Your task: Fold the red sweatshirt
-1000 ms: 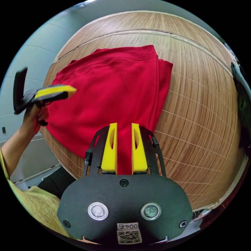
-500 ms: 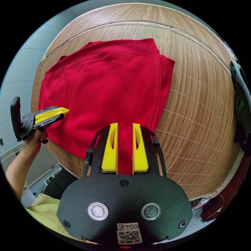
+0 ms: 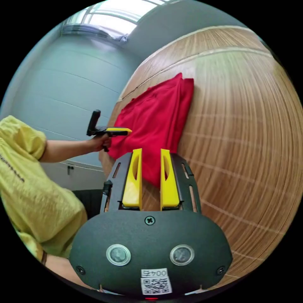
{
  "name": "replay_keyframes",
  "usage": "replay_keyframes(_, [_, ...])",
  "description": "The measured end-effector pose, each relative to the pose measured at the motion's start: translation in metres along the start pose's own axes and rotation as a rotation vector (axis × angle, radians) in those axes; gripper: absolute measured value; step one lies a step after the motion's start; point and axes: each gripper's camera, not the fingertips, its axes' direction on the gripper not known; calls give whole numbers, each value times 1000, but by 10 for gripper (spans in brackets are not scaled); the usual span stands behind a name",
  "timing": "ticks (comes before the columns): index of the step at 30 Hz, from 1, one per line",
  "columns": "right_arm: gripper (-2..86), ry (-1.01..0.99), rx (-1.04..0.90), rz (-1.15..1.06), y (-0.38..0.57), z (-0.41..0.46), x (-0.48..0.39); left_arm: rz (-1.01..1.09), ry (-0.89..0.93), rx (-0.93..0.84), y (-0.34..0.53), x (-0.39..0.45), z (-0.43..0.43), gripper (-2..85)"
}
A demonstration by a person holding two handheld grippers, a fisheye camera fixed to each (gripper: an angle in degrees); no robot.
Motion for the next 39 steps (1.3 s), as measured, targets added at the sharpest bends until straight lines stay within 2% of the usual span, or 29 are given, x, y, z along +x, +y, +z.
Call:
replay_keyframes(2, [112,-107,9,57,38,-17,31,9,4,8,1,-2,0,2])
replay_keyframes(5, [116,-153,-4,46,51,-14,43,-3,9,13,3,-6,0,2])
replay_keyframes(10, [111,-157,-105,-21,37,17,45,13,6,-3,1,-9,0,3])
replay_keyframes(15, [63,-167,-173,-71,28,37,40,26,26,-5,3,-17,-1,3])
replay_keyframes(19, [42,52,-265,-130,25,46,24,57,27,-3,5,-21,-1,3])
replay_keyframes(21, [41,22,-244,-85,28,53,29,68,35,2,6,-24,-1,3])
replay_keyframes(24, [49,95,-254,-93,29,59,10,57,68,13,10,-33,-1,4])
replay_keyframes(28, [84,352,-277,-88,28,51,-37,56,101,46,16,-42,-2,6])
replay_keyframes(30, [119,400,-246,-107,19,51,-67,51,120,62,19,-47,-2,7])
replay_keyframes(35, [143,556,-189,-210,-26,106,-143,20,154,90,28,-50,-15,20])
replay_keyframes(39, [149,629,-242,-160,-43,162,-150,-3,106,175,57,-44,-43,32])
